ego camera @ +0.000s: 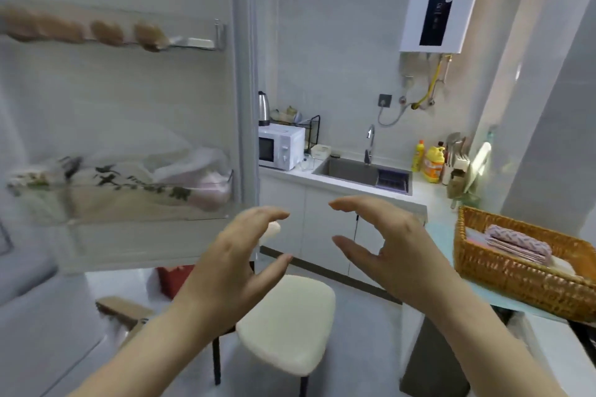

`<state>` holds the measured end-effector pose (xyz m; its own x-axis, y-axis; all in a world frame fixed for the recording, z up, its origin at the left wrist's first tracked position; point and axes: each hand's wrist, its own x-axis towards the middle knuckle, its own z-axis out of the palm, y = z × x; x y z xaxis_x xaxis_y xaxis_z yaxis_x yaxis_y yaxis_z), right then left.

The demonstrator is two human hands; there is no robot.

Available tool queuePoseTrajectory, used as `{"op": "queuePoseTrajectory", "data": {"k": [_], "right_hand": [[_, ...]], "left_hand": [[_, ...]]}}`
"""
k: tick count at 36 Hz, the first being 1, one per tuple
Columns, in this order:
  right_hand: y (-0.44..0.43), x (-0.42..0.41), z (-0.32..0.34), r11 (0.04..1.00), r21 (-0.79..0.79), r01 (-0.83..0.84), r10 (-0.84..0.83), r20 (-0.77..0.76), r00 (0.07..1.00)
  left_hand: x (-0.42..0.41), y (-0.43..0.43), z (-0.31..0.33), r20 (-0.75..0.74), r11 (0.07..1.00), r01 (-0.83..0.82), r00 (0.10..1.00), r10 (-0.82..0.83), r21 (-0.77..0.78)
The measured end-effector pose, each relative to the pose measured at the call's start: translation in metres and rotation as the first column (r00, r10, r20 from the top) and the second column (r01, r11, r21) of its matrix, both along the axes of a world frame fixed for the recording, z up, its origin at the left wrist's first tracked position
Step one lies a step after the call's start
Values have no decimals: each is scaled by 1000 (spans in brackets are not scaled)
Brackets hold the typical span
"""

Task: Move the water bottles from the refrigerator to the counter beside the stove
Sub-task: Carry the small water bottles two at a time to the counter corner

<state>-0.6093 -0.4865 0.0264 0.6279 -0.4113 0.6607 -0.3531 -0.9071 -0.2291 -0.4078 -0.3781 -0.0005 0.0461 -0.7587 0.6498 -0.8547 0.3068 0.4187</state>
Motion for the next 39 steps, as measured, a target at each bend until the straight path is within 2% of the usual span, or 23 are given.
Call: {"op": "queuePoseTrajectory", "data": {"k": [8,17,29,35,39], "right_hand": [[7,127,3,974,7,-228,228,10,974],[13,242,10,874,19,-485,485,36,874],[20,362,20,681,34,-731,730,40,682],[37,406,16,559,86,-824,824,54,565],[53,434,15,511,111,-853,855,39,517]], "left_hand": [[93,45,4,8,973,-230,973,230,-16],[155,85,6,-63,868,-497,866,496,12],[202,122,16,-90,609,-793,606,790,6],[215,142,11,-128,482,-875,475,871,35],[230,158,8,-140,407,-913,399,906,35]]}}
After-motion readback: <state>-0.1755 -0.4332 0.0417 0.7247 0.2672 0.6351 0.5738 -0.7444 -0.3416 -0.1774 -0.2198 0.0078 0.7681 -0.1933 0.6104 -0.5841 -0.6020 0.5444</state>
